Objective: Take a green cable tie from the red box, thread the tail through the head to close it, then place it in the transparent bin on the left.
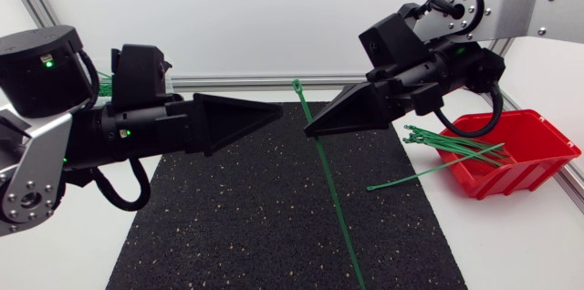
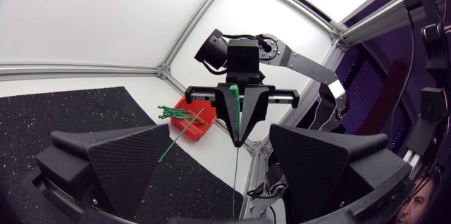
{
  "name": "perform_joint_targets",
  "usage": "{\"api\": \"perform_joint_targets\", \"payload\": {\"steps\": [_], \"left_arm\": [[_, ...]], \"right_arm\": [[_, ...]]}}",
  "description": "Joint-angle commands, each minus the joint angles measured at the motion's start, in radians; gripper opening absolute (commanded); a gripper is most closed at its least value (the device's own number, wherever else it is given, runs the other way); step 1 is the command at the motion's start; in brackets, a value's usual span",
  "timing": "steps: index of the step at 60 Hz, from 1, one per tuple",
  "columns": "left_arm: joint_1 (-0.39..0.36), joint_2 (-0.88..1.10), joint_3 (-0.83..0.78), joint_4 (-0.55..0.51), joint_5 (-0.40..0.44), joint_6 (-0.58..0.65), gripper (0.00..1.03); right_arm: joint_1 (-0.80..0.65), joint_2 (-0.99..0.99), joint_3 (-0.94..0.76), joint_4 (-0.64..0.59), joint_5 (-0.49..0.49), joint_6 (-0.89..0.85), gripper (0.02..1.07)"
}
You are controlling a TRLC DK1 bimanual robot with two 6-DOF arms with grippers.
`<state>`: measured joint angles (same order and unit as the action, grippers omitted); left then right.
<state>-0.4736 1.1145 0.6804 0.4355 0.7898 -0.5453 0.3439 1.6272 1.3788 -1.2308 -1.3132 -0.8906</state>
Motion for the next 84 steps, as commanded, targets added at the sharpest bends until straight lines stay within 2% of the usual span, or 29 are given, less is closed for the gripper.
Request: {"api": "perform_joint_targets", "payload": {"steps": [1, 29, 41, 47, 61, 68, 75, 84], "left_arm": [[-0.019, 0.038, 0.045, 0.037, 0.025, -0.048, 0.99], [-0.045, 0.176, 0.125, 0.095, 0.055, -0.096, 0.99], [-0.042, 0.199, 0.127, 0.111, 0.06, -0.108, 0.96], [-0.042, 0.199, 0.125, 0.114, 0.062, -0.116, 0.91], [-0.039, 0.199, 0.117, 0.121, 0.06, -0.123, 0.63], [-0.039, 0.202, 0.113, 0.135, 0.06, -0.123, 0.42], [-0.039, 0.205, 0.113, 0.155, 0.058, -0.133, 0.32], [-0.042, 0.214, 0.114, 0.16, 0.055, -0.14, 0.1]], "right_arm": [[-0.009, 0.028, -0.011, 0.002, -0.014, -0.001, 0.08], [-0.009, 0.102, 0.048, 0.011, -0.04, 0.004, 0.08], [-0.013, 0.108, 0.054, 0.017, -0.04, 0.004, 0.08], [-0.011, 0.109, 0.054, 0.021, -0.04, 0.004, 0.08], [-0.011, 0.108, 0.051, 0.025, -0.041, 0.004, 0.08], [-0.011, 0.102, 0.045, 0.027, -0.041, 0.004, 0.08], [-0.011, 0.095, 0.039, 0.03, -0.041, 0.004, 0.08], [-0.013, 0.091, 0.039, 0.03, -0.041, 0.004, 0.08]]}}
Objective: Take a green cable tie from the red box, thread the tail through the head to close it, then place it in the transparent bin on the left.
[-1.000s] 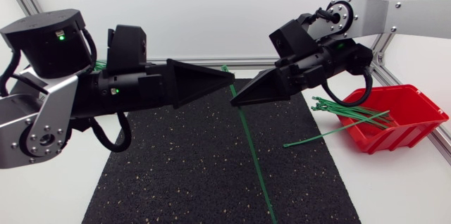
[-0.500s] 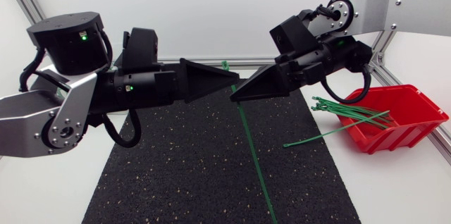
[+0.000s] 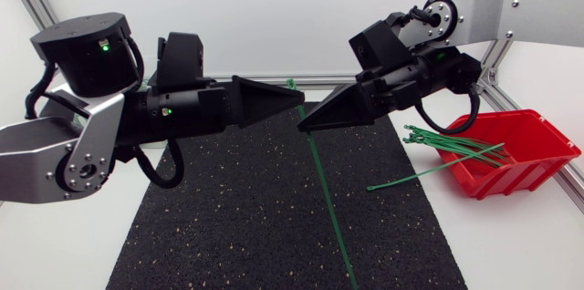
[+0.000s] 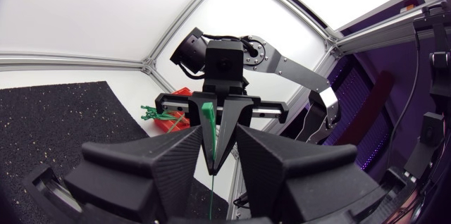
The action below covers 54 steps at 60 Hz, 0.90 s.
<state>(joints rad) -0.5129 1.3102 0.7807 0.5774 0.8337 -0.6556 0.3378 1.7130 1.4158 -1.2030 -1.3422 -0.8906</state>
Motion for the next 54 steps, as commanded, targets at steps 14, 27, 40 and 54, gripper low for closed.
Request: {"api": "perform_joint_targets", "payload": {"steps": [14, 27, 40, 54], "left_arm": [[-0.001, 0.024, 0.014, 0.018, 0.008, -0.036, 0.06], [0.001, 0.027, 0.019, 0.016, -0.012, -0.041, 0.04], [0.037, 0.015, 0.051, -0.028, 0.002, -0.065, 0.04], [0.103, -0.014, 0.098, -0.145, 0.07, -0.01, 0.04]], "right_arm": [[-0.008, 0.0, -0.003, 0.01, -0.012, 0.004, 0.08], [-0.006, -0.009, -0.011, 0.014, -0.011, 0.002, 0.08], [-0.01, -0.023, -0.021, 0.069, 0.023, 0.002, 0.33], [-0.048, 0.062, 0.055, 0.085, 0.083, -0.042, 0.49]]}}
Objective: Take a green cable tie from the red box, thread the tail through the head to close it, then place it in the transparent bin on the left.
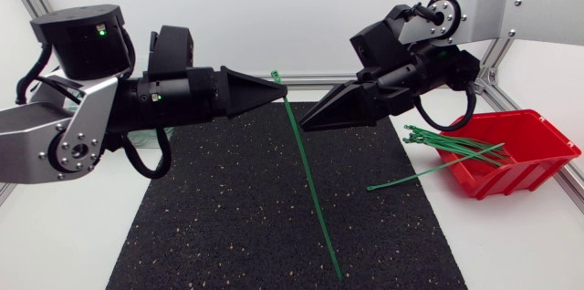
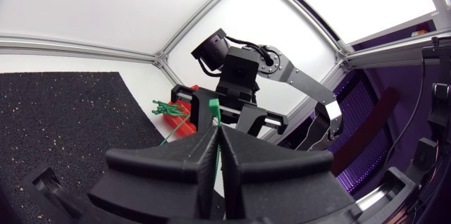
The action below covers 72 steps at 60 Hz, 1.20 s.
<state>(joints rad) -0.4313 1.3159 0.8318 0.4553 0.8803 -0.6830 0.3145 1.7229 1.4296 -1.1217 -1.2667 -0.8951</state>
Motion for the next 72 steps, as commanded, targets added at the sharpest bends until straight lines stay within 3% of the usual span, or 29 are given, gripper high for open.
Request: {"api": "perform_joint_targets", "payload": {"steps": [1, 7, 9, 10, 11, 30, 38, 45, 50, 54, 63, 72], "left_arm": [[0.025, -0.02, 0.05, -0.027, 0.025, 0.023, 0.04], [0.06, -0.009, 0.084, -0.084, 0.023, 0.092, 0.04], [0.068, -0.006, 0.093, -0.104, 0.02, 0.12, 0.04], [0.071, -0.003, 0.099, -0.116, 0.017, 0.135, 0.04], [0.075, -0.001, 0.104, -0.125, 0.016, 0.148, 0.04], [0.109, 0.066, 0.204, -0.349, -0.041, 0.382, 0.04], [0.117, 0.094, 0.257, -0.445, -0.037, 0.421, 0.04], [0.14, 0.141, 0.339, -0.589, 0.008, 0.464, 0.04], [0.144, 0.167, 0.362, -0.612, 0.029, 0.471, 0.04], [0.151, 0.181, 0.372, -0.613, 0.043, 0.471, 0.04], [0.157, 0.194, 0.385, -0.613, 0.065, 0.471, 0.04], [0.167, 0.197, 0.385, -0.613, 0.08, 0.471, 0.04]], "right_arm": [[-0.029, 0.056, 0.049, 0.003, 0.007, -0.044, 0.49], [-0.026, 0.076, 0.069, 0.007, 0.07, -0.168, 0.53], [-0.025, 0.083, 0.075, 0.017, 0.075, -0.189, 0.75], [-0.026, 0.087, 0.078, 0.023, 0.075, -0.196, 0.95], [-0.026, 0.089, 0.078, 0.031, 0.076, -0.199, 1.07], [-0.009, 0.106, 0.028, 0.292, 0.309, -0.171, 1.03], [-0.003, 0.083, -0.028, 0.453, 0.53, -0.162, 1.03], [0.018, 0.078, -0.064, 0.576, 0.702, -0.1, 1.03], [0.057, 0.05, -0.118, 0.629, 0.846, -0.116, 1.03], [0.074, 0.003, -0.186, 0.729, 0.903, -0.145, 1.03], [0.089, -0.019, -0.196, 0.668, 0.935, -0.251, 1.03], [0.083, -0.054, -0.248, 0.686, 1.011, -0.377, 1.03]]}}
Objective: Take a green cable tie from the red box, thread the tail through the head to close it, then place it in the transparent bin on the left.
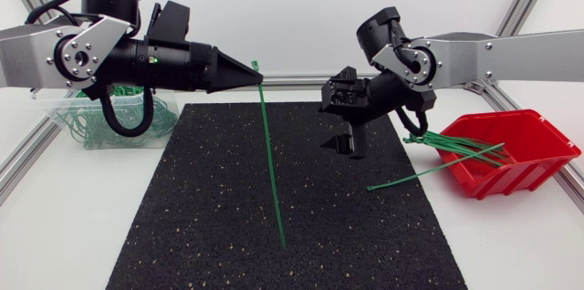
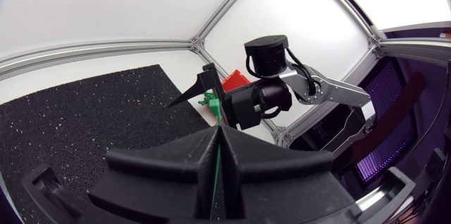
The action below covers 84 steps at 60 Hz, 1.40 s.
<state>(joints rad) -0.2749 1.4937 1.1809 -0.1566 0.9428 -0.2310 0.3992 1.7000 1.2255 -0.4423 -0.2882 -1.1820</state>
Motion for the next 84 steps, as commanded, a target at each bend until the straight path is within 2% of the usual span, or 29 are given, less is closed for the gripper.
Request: {"api": "perform_joint_targets", "payload": {"steps": [1, 7, 13, 19, 27, 32, 40, 46, 55, 70, 84], "left_arm": [[0.011, 0.019, 0.036, -0.001, 0.019, 0.019, 0.04], [0.014, 0.017, 0.039, -0.012, 0.019, 0.019, 0.04], [0.028, 0.016, 0.048, -0.032, 0.039, 0.019, 0.04], [0.045, 0.023, 0.072, -0.078, 0.074, 0.019, 0.04], [0.072, 0.066, 0.118, -0.155, 0.126, 0.018, 0.04], [0.086, 0.092, 0.121, -0.17, 0.152, 0.015, 0.04], [0.102, 0.12, 0.118, -0.19, 0.185, 0.013, 0.04], [0.109, 0.134, 0.114, -0.196, 0.195, 0.013, 0.04], [0.129, 0.151, 0.118, -0.218, 0.217, 0.013, 0.04], [0.16, 0.168, 0.098, -0.233, 0.255, 0.018, 0.04], [0.178, 0.185, 0.083, -0.233, 0.277, 0.022, 0.04]], "right_arm": [[-0.003, -0.036, -0.05, 0.019, 0.032, -0.1, 1.03], [-0.022, -0.083, -0.159, 0.229, 0.001, -0.176, 1.03], [-0.048, -0.126, -0.343, 0.66, -0.054, -0.235, 1.03], [-0.059, -0.138, -0.405, 0.757, -0.094, -0.354, 1.03], [-0.063, -0.175, -0.524, 1.008, -0.146, -0.472, 1.03], [-0.054, -0.201, -0.549, 1.045, -0.151, -0.516, 1.03], [-0.011, -0.211, -0.607, 1.194, -0.175, -0.553, 1.03], [0.044, -0.223, -0.643, 1.231, -0.19, -0.574, 1.03], [0.127, -0.217, -0.699, 1.228, -0.183, -0.688, 1.03], [0.286, -0.18, -0.739, 1.237, -0.101, -0.691, 1.03], [0.391, -0.174, -0.787, 1.254, -0.106, -0.719, 0.98]]}}
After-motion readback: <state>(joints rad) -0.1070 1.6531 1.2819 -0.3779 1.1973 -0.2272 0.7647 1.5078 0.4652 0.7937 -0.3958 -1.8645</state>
